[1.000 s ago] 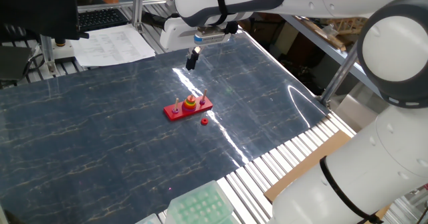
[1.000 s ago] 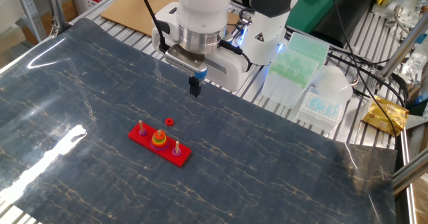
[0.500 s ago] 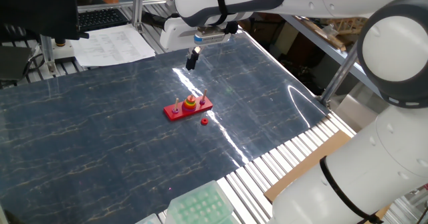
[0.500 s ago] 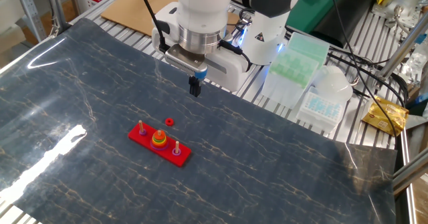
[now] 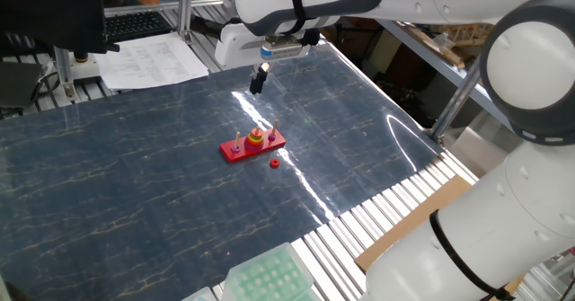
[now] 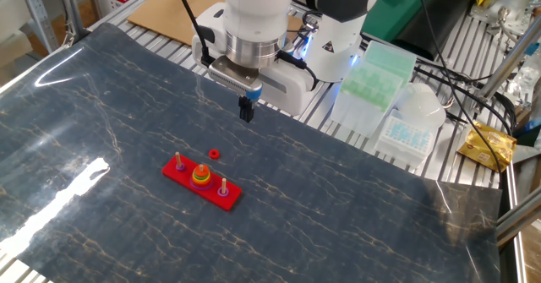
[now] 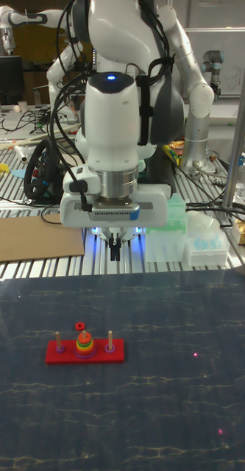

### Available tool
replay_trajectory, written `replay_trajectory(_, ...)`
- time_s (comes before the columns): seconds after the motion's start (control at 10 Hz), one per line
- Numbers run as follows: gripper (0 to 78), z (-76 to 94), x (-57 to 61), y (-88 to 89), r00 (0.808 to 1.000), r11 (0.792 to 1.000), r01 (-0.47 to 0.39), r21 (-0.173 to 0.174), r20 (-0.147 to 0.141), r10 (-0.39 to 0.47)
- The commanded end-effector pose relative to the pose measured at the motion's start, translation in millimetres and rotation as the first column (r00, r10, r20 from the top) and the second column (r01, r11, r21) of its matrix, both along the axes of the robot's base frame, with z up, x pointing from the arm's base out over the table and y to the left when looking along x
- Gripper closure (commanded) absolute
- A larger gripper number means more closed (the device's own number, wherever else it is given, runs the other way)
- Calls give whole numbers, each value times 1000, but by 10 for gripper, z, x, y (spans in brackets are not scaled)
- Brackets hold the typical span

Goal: Take out one Hanoi block and throw it aside

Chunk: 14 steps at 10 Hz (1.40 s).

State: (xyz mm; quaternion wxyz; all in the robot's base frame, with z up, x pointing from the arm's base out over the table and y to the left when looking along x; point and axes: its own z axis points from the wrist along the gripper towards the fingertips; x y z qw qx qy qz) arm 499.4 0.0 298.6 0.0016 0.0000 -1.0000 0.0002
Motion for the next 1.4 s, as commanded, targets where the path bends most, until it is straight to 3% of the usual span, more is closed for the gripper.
replay_trajectory(0.1, 776, 2, 0, 0, 954, 955, 289, 69, 60, -293)
replay_trajectory(0.2, 776, 2, 0, 0, 955, 958, 285, 40, 68, -287)
replay_trajectory(0.7, 776, 4, 19, 0, 953, 954, 297, 33, 58, -298)
replay_trajectory(1.2, 776, -3, 161, -9, 938, 940, 340, 30, 53, -342)
replay_trajectory(1.4, 776, -26, 270, -75, 936, 937, 348, 25, 40, -349)
